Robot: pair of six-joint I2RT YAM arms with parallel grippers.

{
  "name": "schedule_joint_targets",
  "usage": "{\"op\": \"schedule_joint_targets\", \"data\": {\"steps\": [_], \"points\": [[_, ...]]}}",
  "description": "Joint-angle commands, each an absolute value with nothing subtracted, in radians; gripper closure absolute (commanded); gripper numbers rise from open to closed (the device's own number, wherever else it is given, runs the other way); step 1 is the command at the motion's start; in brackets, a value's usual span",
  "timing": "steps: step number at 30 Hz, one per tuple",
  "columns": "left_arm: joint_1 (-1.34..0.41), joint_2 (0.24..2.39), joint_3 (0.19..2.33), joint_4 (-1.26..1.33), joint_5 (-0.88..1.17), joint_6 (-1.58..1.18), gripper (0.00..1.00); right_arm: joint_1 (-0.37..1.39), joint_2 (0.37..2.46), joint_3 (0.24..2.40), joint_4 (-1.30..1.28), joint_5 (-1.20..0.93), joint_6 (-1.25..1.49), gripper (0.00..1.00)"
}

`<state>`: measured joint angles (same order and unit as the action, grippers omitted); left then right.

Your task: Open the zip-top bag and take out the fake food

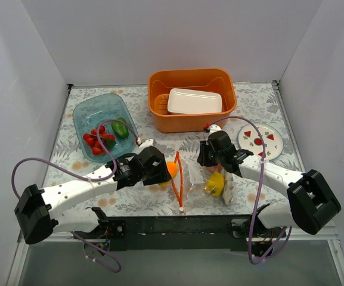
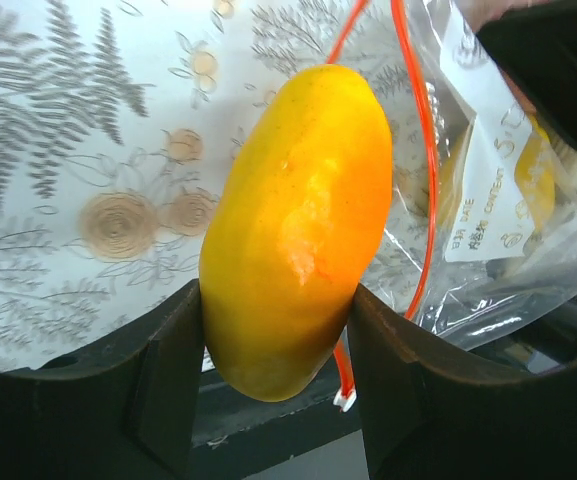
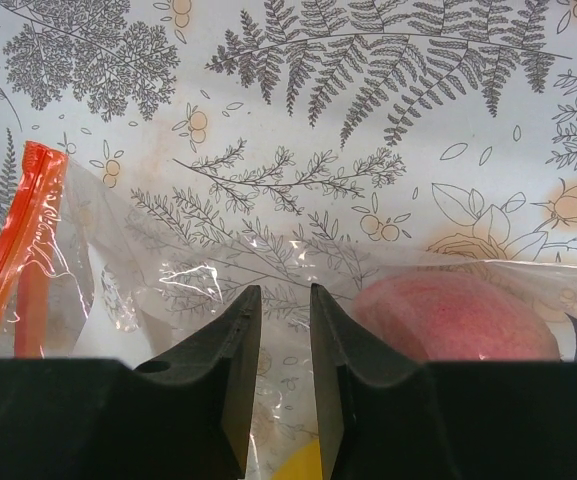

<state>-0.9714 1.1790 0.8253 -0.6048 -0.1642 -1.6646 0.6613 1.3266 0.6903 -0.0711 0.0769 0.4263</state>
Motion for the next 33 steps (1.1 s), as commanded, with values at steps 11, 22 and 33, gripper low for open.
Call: {"op": "schedule_joint_targets", "data": {"steps": [11, 22, 33], "points": [[-0.467, 1.161, 1.067, -0.692, -0.268, -1.434, 0.95, 0.655, 1.24, 0.696, -0.067, 0.061, 0.419, 0.66], [-0.12, 1.615, 1.408, -0.515, -0.308, -1.367, 0.93, 0.655, 1.138, 0.715, -0.104, 0.008, 0.433, 0.62], [-0.029, 1.855, 1.493, -0.456, -0.285, -1.279, 0.42, 0.658, 1.023, 0.696, -0.163, 0.011, 0.42, 0.54]]}}
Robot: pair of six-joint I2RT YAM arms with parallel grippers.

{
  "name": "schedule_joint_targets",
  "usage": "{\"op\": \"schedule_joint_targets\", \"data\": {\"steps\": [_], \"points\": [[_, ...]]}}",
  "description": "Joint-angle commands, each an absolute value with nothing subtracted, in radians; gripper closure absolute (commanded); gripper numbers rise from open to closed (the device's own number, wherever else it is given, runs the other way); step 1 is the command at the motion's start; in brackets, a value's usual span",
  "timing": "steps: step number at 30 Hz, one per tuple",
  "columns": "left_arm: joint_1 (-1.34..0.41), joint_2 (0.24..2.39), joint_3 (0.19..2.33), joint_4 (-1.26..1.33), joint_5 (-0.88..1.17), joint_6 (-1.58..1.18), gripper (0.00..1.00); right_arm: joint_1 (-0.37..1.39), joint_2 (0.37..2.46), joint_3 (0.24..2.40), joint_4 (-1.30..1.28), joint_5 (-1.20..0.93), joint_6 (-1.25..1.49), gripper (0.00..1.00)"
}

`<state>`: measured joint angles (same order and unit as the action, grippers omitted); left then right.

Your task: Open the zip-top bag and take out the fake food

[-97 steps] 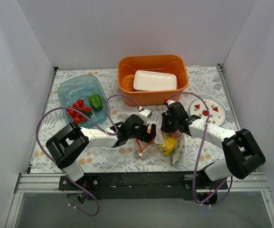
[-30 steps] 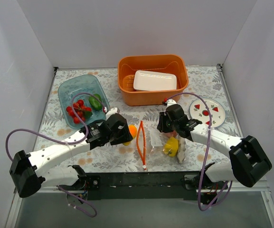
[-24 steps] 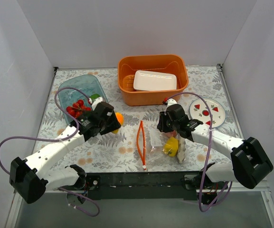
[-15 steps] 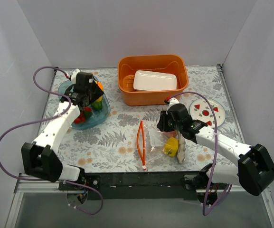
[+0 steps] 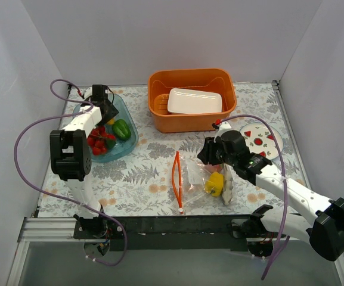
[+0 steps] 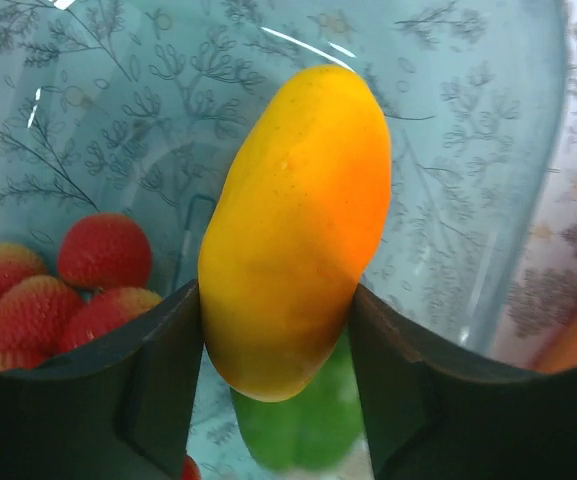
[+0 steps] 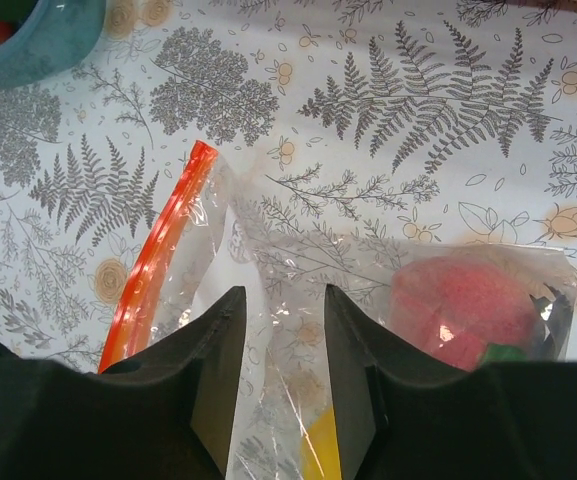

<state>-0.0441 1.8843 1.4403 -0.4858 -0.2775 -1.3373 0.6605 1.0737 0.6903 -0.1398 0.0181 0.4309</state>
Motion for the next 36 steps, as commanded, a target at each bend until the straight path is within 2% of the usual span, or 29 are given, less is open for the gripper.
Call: {"op": "schedule_joint_targets", "data": {"steps": [1, 2, 5, 11, 15, 18, 19, 22, 23, 27, 30, 36], "points": [[-0.026, 1.85, 1.493, -0.454, -0.282, -1.276, 0.34, 0.658, 1.017, 0.696, -0.166, 0.011, 0.419, 0.53], [-0.026, 1.836, 1.493, -0.453, -0.279, -1.269, 0.19, 0.658, 1.009, 0.698, -0.173, 0.011, 0.417, 0.52], [-0.025, 1.801, 1.497, -0.475, -0.261, -1.253, 0.04, 0.658, 0.996, 0.71, -0.196, 0.018, 0.414, 0.49], [-0.069, 1.619, 1.431, -0.503, -0.17, -1.243, 0.03, 0.658, 0.947, 0.753, -0.29, 0.071, 0.411, 0.41], [-0.172, 1.429, 1.317, -0.532, -0.16, -1.255, 0.08, 0.658, 0.904, 0.767, -0.336, 0.089, 0.428, 0.41], [-0.291, 1.347, 1.215, -0.538, -0.124, -1.305, 0.18, 0.658, 0.874, 0.764, -0.383, 0.127, 0.442, 0.41], [-0.363, 1.303, 1.18, -0.538, -0.118, -1.33, 0.26, 0.658, 0.865, 0.761, -0.396, 0.141, 0.448, 0.41], [-0.489, 1.217, 1.035, -0.486, -0.059, -1.429, 0.39, 0.658, 0.839, 0.727, -0.426, 0.175, 0.48, 0.41], [-0.52, 1.201, 1.002, -0.471, -0.046, -1.481, 0.48, 0.658, 0.833, 0.715, -0.439, 0.182, 0.491, 0.41], [-0.656, 1.141, 0.847, -0.384, -0.012, -1.586, 0.68, 0.658, 0.789, 0.64, -0.453, 0.195, 0.543, 0.41], [-0.739, 1.138, 0.747, -0.298, 0.03, -1.659, 0.76, 0.658, 0.769, 0.603, -0.456, 0.183, 0.575, 0.42], [-0.899, 1.224, 0.67, -0.118, 0.052, -1.733, 0.8, 0.66, 0.765, 0.545, -0.483, 0.176, 0.632, 0.46]]}}
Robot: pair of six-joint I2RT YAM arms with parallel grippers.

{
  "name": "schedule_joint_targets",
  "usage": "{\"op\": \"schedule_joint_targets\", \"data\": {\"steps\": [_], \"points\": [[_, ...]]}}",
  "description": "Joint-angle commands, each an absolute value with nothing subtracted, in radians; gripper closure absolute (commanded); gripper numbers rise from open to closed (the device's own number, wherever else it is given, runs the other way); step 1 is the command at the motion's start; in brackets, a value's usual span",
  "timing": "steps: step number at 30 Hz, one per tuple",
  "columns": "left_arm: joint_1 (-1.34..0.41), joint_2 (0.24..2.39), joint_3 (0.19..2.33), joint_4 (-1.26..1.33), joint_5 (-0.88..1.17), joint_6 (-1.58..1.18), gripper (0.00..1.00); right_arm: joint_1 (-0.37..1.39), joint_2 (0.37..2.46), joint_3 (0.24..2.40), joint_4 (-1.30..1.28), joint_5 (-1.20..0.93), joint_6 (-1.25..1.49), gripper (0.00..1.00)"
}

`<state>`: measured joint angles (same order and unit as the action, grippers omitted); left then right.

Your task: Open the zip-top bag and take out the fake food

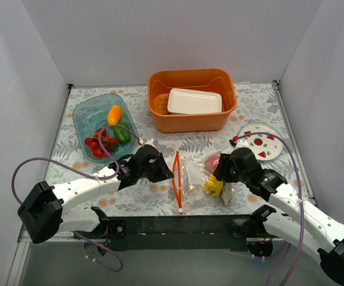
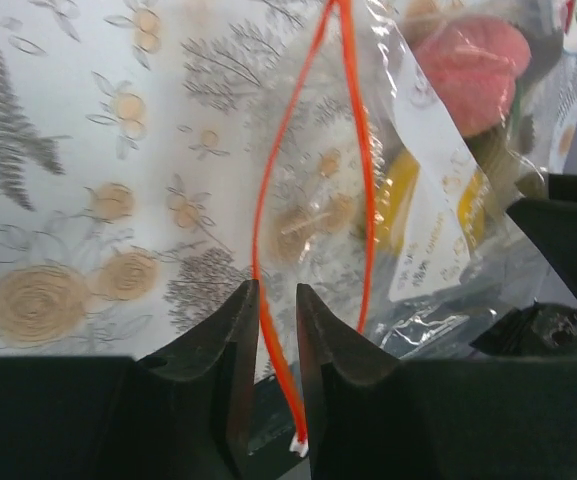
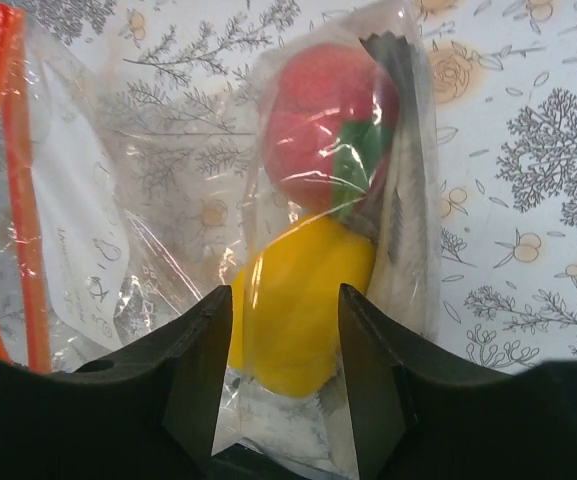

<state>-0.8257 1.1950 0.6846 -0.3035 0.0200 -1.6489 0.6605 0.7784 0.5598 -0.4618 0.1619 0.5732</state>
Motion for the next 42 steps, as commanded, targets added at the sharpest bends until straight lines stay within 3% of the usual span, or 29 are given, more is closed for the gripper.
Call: {"op": "schedule_joint_targets", "data": {"steps": [1, 7, 10, 13, 14, 16, 23, 24, 28, 42], "points": [[-0.92, 1.235, 0.67, -0.106, 0.051, -1.746, 0.81, 0.66, 0.758, 0.543, -0.503, 0.184, 0.635, 0.46], [-0.963, 1.33, 0.64, -0.006, 0.103, -1.779, 0.82, 0.66, 0.756, 0.535, -0.523, 0.186, 0.652, 0.48], [-0.968, 1.362, 0.594, 0.119, 0.143, -1.818, 0.82, 0.664, 0.772, 0.505, -0.503, 0.167, 0.667, 0.53], [-0.974, 1.387, 0.571, 0.196, 0.169, -1.844, 0.78, 0.667, 0.788, 0.48, -0.486, 0.155, 0.672, 0.64], [-0.977, 1.405, 0.569, 0.204, 0.17, -1.847, 0.75, 0.667, 0.793, 0.477, -0.483, 0.155, 0.675, 0.76], [-0.992, 1.42, 0.577, 0.233, 0.169, -1.841, 0.71, 0.672, 0.804, 0.471, -0.476, 0.156, 0.675, 0.77], [-1.029, 1.506, 0.627, 0.285, 0.178, -1.812, 0.45, 0.686, 0.848, 0.471, -0.451, 0.155, 0.663, 0.95], [-1.04, 1.525, 0.633, 0.287, 0.178, -1.807, 0.38, 0.69, 0.853, 0.471, -0.446, 0.153, 0.658, 0.96], [-1.063, 1.546, 0.647, 0.302, 0.169, -1.783, 0.29, 0.715, 0.897, 0.485, -0.423, 0.15, 0.649, 0.99], [-1.091, 1.591, 0.637, 0.408, 0.178, -1.804, 0.16, 0.818, 0.994, 0.506, -0.374, 0.206, 0.681, 0.99]]}}
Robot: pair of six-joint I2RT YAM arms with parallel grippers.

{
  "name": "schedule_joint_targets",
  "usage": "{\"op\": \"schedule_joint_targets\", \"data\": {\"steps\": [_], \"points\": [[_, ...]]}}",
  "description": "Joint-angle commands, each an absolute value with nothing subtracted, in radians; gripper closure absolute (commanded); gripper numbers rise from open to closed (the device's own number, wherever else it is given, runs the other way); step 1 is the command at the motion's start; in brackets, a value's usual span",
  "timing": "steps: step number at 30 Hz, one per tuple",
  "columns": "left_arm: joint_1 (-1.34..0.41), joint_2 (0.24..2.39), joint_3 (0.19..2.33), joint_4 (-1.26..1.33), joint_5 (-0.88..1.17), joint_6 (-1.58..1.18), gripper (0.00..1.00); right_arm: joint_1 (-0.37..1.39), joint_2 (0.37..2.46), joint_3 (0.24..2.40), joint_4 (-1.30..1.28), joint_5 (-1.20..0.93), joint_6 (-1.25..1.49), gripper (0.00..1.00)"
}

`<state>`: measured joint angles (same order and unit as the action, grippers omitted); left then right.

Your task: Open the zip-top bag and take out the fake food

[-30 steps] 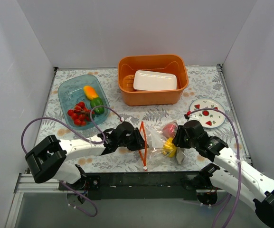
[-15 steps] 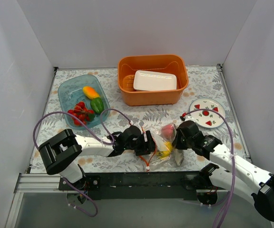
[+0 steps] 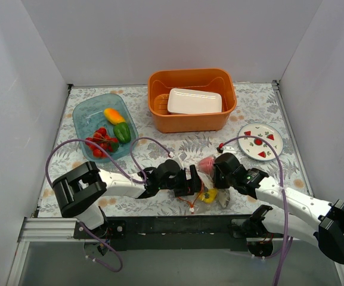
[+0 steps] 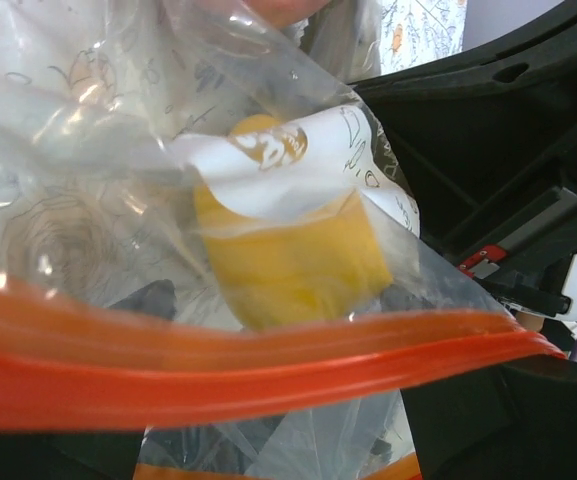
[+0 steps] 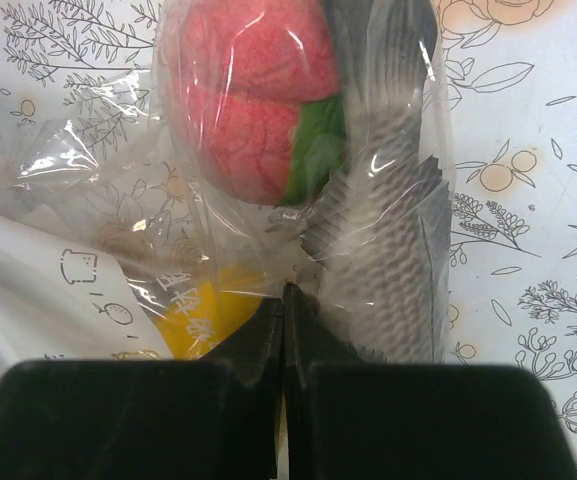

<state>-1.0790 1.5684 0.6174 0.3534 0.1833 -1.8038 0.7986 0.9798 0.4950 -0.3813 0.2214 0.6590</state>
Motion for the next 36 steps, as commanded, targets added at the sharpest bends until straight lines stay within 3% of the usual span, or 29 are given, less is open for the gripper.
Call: {"op": "schedule_joint_targets", "data": {"steps": [1, 10, 15, 18, 20, 24, 27, 36], "points": [[-1.092, 1.597, 0.637, 0.422, 0.182, -1.805, 0.16, 0.819, 0.993, 0.506, -0.374, 0.206, 0.681, 0.99], [-1.146, 1.666, 0.778, 0.206, 0.068, -1.73, 0.04, 0.824, 0.954, 0.509, -0.397, 0.212, 0.683, 0.99], [-1.152, 1.69, 0.81, 0.186, 0.048, -1.738, 0.04, 0.827, 0.951, 0.508, -0.387, 0.199, 0.681, 0.99], [-1.154, 1.7, 0.819, 0.183, 0.032, -1.747, 0.16, 0.833, 0.951, 0.515, -0.382, 0.196, 0.681, 0.99], [-1.154, 1.695, 0.821, 0.175, 0.023, -1.755, 0.34, 0.836, 0.953, 0.515, -0.387, 0.204, 0.683, 0.99], [-1.154, 1.657, 0.816, 0.137, 0.012, -1.758, 0.57, 0.836, 0.931, 0.512, -0.41, 0.238, 0.684, 0.99], [-1.154, 1.596, 0.782, 0.107, -0.043, -1.769, 0.65, 0.833, 0.913, 0.515, -0.429, 0.284, 0.684, 0.99], [-1.154, 1.437, 0.723, -0.043, -0.116, -1.773, 0.68, 0.815, 0.897, 0.56, -0.477, 0.357, 0.675, 0.99]]}}
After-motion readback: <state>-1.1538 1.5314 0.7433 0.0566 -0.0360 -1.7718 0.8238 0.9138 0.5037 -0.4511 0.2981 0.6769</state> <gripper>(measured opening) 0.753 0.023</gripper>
